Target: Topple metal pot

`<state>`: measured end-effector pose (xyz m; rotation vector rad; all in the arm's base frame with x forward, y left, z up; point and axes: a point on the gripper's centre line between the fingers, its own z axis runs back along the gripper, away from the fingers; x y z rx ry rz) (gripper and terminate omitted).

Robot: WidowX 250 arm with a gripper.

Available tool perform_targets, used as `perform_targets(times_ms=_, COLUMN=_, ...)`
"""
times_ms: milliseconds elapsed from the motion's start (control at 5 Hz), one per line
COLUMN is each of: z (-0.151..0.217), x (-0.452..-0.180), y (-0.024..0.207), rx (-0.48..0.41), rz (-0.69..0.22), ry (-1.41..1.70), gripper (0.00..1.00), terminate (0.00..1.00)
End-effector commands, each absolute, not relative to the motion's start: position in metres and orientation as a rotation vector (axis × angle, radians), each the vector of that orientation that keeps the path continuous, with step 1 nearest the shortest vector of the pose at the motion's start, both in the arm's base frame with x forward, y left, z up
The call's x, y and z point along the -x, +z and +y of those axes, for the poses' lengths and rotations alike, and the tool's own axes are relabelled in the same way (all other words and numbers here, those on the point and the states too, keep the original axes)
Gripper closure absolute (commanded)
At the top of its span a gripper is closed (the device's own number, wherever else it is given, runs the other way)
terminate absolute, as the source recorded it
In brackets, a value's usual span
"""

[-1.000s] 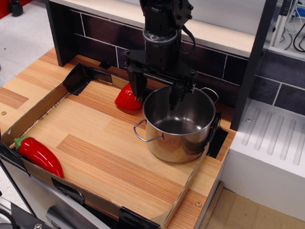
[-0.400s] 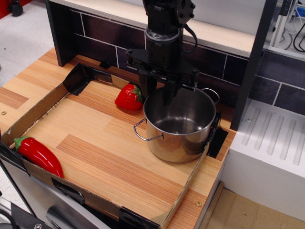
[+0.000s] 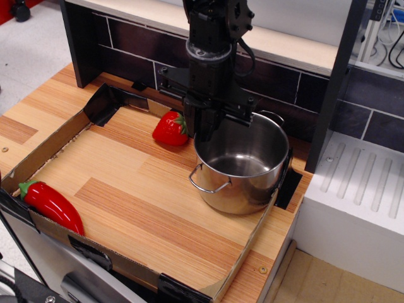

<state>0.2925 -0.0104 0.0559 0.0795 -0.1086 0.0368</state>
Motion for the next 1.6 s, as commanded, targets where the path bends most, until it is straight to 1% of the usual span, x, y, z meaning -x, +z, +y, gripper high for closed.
perform_targets(times_ms=0, z=-0.011, x=-0.28, y=0.102, rx=-0.132, rz=-0.24, ry=0.033, gripper=1.0, terminate=0.0)
perform_targets(times_ms=400, z=-0.007, x=-0.259, y=0.12, rx=-0.227, rz=-0.323, ry=0.035, gripper=1.0, terminate=0.0)
perform_targets(times_ms=600, z=0.004, x=-0.25, y=0.13, rx=-0.305, rz=-0.384, ry=0.05, gripper=1.0, terminate=0.0)
perform_targets(times_ms=800, z=0.009, x=-0.245, y=0.126, rx=-0.381, rz=-0.43, ry=0.043, gripper=1.0, terminate=0.0)
perform_targets(times_ms=1000, z=0.007, x=-0.24, y=0.112, rx=-0.548, rz=-0.502, ry=0.006, gripper=1.0, terminate=0.0)
perform_targets(times_ms=1200, z=0.003, x=-0.236, y=0.098, rx=-0.587, rz=-0.475, ry=-0.06, gripper=1.0, terminate=0.0)
perform_targets(times_ms=1400, z=-0.007, x=-0.226, y=0.094, rx=-0.594, rz=-0.459, ry=-0.105, gripper=1.0, terminate=0.0)
